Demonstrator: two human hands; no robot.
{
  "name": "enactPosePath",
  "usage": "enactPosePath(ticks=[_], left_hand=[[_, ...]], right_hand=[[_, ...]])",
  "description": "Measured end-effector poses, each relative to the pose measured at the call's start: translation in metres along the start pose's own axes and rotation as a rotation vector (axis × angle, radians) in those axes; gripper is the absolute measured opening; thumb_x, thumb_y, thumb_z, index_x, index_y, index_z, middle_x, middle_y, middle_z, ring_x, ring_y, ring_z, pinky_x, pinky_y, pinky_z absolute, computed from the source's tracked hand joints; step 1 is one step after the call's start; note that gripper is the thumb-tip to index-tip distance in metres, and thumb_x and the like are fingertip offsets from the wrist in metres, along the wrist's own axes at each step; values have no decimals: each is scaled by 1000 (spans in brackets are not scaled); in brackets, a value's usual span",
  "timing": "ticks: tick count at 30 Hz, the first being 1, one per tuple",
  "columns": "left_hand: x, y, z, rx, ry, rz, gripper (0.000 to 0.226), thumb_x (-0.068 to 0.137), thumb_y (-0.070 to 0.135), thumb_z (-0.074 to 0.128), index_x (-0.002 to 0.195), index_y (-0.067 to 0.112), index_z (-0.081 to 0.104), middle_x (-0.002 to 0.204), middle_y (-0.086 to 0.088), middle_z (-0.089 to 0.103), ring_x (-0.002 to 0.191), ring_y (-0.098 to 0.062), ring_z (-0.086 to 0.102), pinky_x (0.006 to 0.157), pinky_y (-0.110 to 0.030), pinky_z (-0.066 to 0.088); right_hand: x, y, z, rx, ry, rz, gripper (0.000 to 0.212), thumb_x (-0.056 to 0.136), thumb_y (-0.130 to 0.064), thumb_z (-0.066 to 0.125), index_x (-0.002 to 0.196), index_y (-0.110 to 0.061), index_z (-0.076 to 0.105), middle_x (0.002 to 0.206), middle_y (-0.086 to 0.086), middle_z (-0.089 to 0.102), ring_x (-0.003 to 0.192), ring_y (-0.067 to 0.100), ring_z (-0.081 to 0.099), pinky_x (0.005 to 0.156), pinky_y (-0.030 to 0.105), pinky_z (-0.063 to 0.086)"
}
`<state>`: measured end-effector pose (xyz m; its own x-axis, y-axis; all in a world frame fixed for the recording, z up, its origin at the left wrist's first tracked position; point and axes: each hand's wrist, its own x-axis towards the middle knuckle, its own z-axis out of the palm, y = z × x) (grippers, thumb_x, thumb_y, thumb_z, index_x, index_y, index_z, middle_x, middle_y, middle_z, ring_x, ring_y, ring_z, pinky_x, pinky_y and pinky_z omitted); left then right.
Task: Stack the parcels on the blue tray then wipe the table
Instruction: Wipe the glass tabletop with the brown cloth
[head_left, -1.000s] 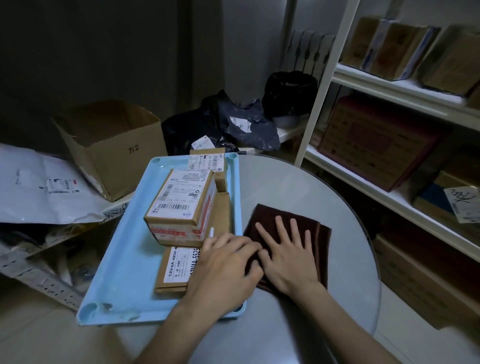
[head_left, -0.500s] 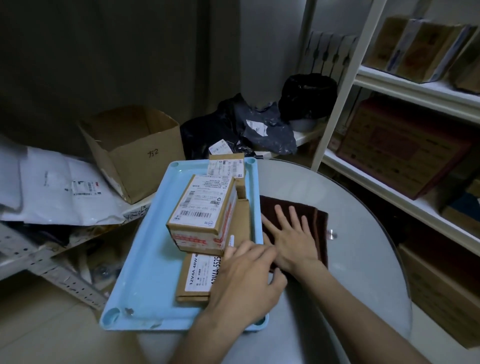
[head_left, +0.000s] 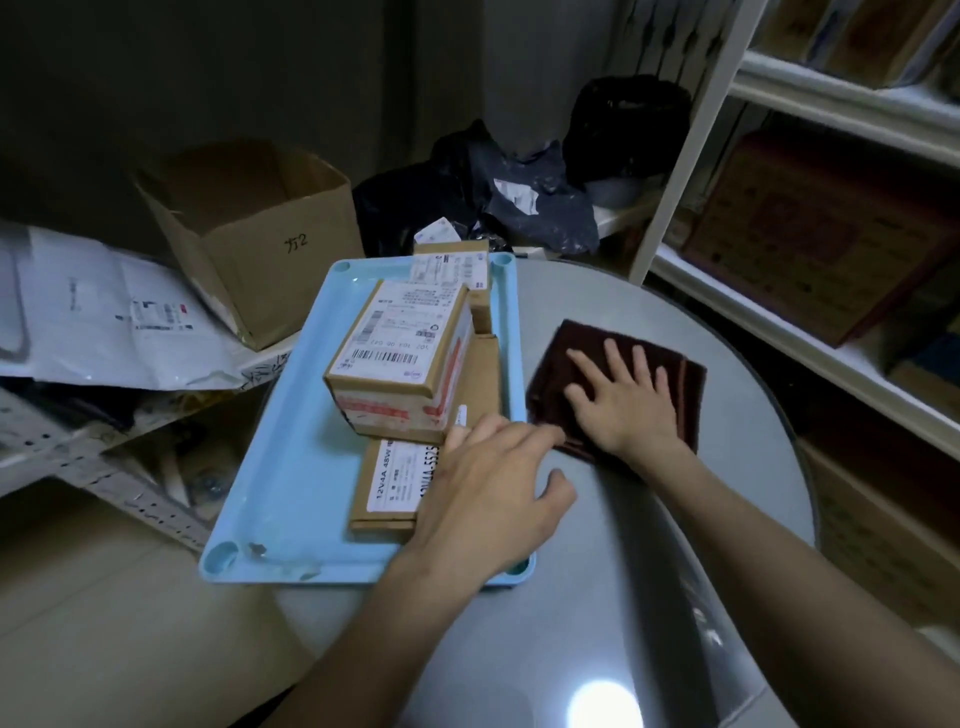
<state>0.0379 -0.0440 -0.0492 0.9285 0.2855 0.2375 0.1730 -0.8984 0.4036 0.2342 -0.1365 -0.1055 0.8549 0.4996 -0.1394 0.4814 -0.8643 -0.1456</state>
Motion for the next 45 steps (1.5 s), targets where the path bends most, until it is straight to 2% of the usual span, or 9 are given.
enactPosePath(ticks=[9,13,17,24,28,33,38,41,45], left_hand=[[0,1,0,-7,-3,-18,25,89,40,46,110,34,57,106,15,68,108,-11,46,97,-35,28],[0,0,-1,-6,-8,-6,32,88,40,48,117,33,59,112,12,68,113,-12,45,94,-32,22],[0,-1,1,-4,-37,5,35,89,40,47,120,32,58,118,13,67,116,-12,43,96,-34,23],[1,-2,1,16,-35,13,32,88,41,46,117,34,56,113,15,67,111,-9,42,87,-30,19],[1,-2,-1,0,-34,2,33,88,41,48,118,33,59,115,14,67,114,-10,43,92,-31,20],[0,-2,-1,1,-28,16,35,84,37,50,117,30,62,108,13,70,109,-15,51,88,-34,24],[1,-2,-1,9,-49,6,34,83,37,51,115,32,62,108,14,69,108,-13,51,87,-31,25],[1,-4,-1,39,-54,12,34,82,37,52,115,35,60,107,17,67,108,-10,47,83,-26,21],[1,-4,-1,7,-51,27,34,83,35,54,116,34,62,112,16,68,111,-8,42,82,-27,20]], right_hand=[[-69,-15,11,-99,-20,-382,68,86,-59,11,153,-46,10,167,-6,-3,153,25,-7,122,50,-1],[-22,4,3,-34,28,-204,59,91,-62,18,149,-56,13,167,-7,5,153,24,-1,122,50,1],[26,-20,4,-40,11,-23,62,93,-65,15,152,-51,9,168,1,1,152,33,-6,121,54,-3],[-17,-17,9,-65,17,-329,62,91,-67,12,151,-52,9,167,-3,4,153,25,-5,122,52,-2],[15,23,-3,-52,49,-158,57,94,-64,23,149,-55,15,167,-7,8,153,23,1,122,50,3],[67,5,-7,-23,17,55,64,91,-68,16,152,-50,12,168,0,1,152,31,-5,121,55,-1],[42,-49,0,-64,27,-175,64,93,-65,19,154,-43,15,168,-1,3,153,29,-2,121,54,3],[-12,-31,10,-54,41,-343,63,93,-63,21,153,-45,16,167,-5,4,153,23,-2,122,49,2],[-12,60,-6,-30,60,-121,65,87,-67,20,150,-53,17,167,-8,8,153,20,3,122,47,5]])
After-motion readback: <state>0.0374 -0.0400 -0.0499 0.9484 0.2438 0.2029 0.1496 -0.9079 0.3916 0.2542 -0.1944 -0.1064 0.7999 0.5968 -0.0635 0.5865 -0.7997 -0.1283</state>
